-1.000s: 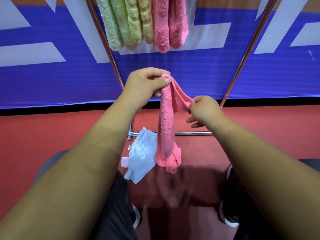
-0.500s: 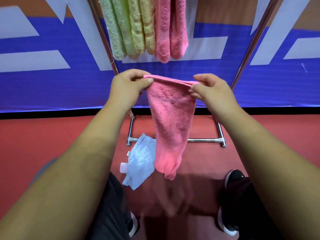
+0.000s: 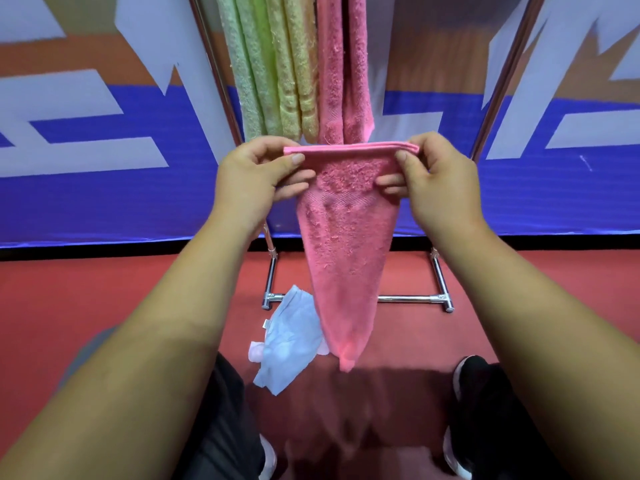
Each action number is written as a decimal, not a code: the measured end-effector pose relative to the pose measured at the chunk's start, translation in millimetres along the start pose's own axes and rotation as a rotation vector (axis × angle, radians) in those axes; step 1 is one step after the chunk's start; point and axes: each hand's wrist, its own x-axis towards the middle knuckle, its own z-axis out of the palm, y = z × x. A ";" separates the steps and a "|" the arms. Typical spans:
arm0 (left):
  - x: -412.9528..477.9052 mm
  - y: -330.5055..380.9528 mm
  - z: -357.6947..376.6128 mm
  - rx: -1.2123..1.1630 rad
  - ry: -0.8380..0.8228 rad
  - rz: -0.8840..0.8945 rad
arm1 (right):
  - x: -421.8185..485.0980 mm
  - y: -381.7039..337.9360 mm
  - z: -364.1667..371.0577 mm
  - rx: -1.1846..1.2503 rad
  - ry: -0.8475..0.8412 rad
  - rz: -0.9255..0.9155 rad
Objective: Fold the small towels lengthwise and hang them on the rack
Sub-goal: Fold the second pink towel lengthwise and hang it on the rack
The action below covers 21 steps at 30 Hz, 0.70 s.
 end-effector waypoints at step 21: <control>-17.3 34.7 -1.1 0.041 0.044 0.373 | -12.6 -48.4 -1.8 -0.058 0.229 -0.191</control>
